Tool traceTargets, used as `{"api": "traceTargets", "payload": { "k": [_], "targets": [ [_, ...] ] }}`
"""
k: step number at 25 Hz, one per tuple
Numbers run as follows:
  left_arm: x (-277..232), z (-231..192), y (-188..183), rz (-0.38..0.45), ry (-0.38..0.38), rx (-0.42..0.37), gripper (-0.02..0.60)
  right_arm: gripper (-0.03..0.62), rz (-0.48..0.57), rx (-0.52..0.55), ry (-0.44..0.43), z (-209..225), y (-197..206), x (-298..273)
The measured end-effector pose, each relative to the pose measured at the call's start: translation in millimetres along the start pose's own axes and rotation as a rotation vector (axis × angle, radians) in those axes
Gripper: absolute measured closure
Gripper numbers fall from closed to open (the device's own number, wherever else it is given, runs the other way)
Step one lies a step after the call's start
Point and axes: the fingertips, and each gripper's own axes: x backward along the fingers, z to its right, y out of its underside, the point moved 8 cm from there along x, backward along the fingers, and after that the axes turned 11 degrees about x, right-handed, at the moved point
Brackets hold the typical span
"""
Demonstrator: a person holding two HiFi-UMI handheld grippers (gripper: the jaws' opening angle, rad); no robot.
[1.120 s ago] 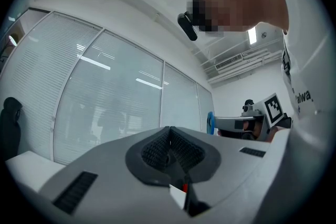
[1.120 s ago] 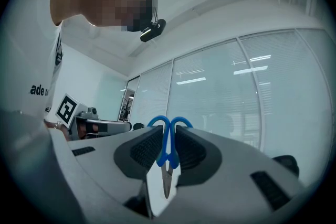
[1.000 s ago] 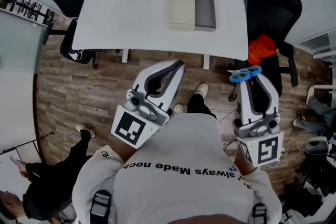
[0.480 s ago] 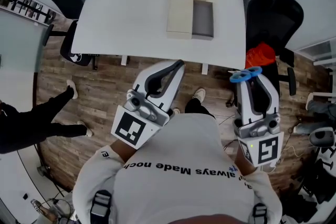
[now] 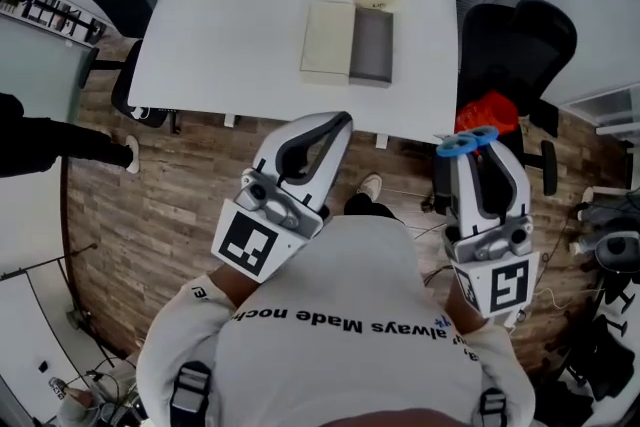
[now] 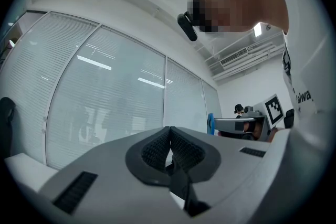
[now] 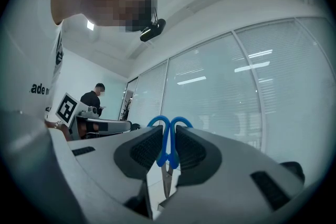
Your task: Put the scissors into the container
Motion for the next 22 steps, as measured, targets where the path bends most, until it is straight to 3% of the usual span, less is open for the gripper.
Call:
{"api": "traceTargets", "payload": {
  "k": [10,22],
  "targets": [
    [-51.5,11.0,23.4,-0.011,0.006,0.004,0.561,0.510,-0.008,-0.018,0.006,50.3,24.3,5.5],
    [-72.5,12.2,35.4,-0.028,-0.039,0.003,0.561,0.510,-0.009,-0.040,-0.019,77.0,40.8,0.9]
  ]
}}
